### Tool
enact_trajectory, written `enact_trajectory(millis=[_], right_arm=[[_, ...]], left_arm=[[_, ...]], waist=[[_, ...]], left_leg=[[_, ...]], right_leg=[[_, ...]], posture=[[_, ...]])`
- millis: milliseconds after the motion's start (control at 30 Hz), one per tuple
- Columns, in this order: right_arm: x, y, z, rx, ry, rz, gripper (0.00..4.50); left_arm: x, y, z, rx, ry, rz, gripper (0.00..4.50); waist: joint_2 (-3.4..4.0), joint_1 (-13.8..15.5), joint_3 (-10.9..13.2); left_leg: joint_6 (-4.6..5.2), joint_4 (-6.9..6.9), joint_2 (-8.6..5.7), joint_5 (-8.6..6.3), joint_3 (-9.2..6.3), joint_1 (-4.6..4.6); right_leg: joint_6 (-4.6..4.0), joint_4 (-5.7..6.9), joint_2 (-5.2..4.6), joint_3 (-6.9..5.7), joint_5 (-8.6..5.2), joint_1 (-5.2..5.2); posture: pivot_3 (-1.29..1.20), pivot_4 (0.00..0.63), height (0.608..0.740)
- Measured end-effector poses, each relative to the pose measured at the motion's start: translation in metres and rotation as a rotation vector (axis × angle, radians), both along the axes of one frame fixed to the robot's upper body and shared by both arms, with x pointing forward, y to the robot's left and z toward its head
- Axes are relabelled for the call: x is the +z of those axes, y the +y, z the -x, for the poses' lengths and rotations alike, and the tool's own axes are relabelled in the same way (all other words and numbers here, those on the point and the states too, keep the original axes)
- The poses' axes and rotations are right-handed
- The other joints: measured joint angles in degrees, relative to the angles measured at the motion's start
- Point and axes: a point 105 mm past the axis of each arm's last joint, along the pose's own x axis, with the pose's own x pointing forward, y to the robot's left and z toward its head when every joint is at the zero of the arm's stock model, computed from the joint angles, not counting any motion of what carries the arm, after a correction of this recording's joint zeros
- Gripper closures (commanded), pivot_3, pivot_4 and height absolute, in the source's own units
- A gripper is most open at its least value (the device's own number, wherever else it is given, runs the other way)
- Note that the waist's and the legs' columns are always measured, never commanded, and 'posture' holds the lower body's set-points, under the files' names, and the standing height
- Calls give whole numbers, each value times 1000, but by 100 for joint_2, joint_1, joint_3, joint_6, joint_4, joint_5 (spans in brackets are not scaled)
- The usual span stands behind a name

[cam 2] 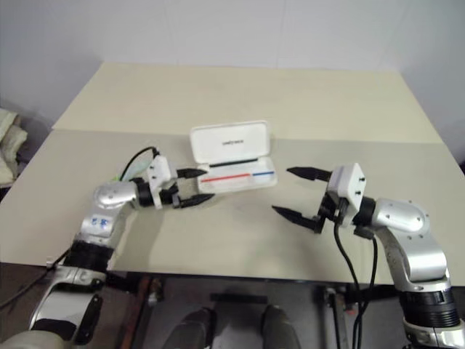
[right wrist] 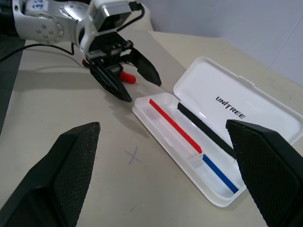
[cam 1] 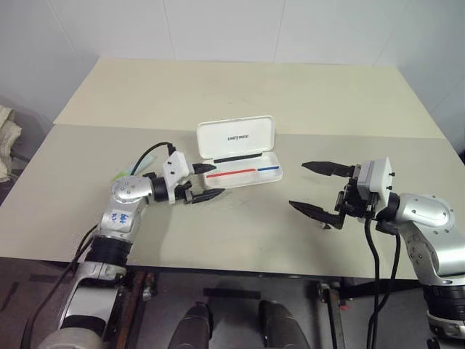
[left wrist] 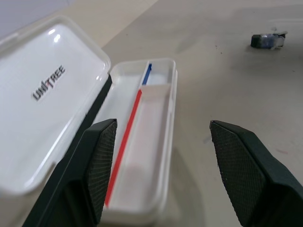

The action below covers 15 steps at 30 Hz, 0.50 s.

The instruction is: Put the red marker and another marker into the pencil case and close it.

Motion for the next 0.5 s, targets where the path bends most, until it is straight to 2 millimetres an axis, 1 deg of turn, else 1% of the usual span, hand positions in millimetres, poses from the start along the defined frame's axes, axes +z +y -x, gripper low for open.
enact_trajectory(millis=[167,233,500], right_arm=[[0,3,-1,2,-4,-11,0],[1,3,-1,2,-8,-12,0],[3,6,-3,-10,-35,-36,0]], left_arm=[[-7,-16,-14,-26,24,-86,1221],[-12,-18,-17,-35,39,-114,1221],[-26,-21,-13,-89,70,-190,1221]], waist=[[-1,-14,0],[-1,-22,0],[-1,-11,1]], left_leg=[[0,-1,-1,0,3,-1],[0,-4,0,0,3,-1],[0,-1,0,0,2,-3]], right_leg=[[0,-1,1,0,0,-1],[0,-1,1,0,0,-3],[0,5,2,1,0,-5]], posture=[[0,150,740],[0,150,740],[0,150,740]])
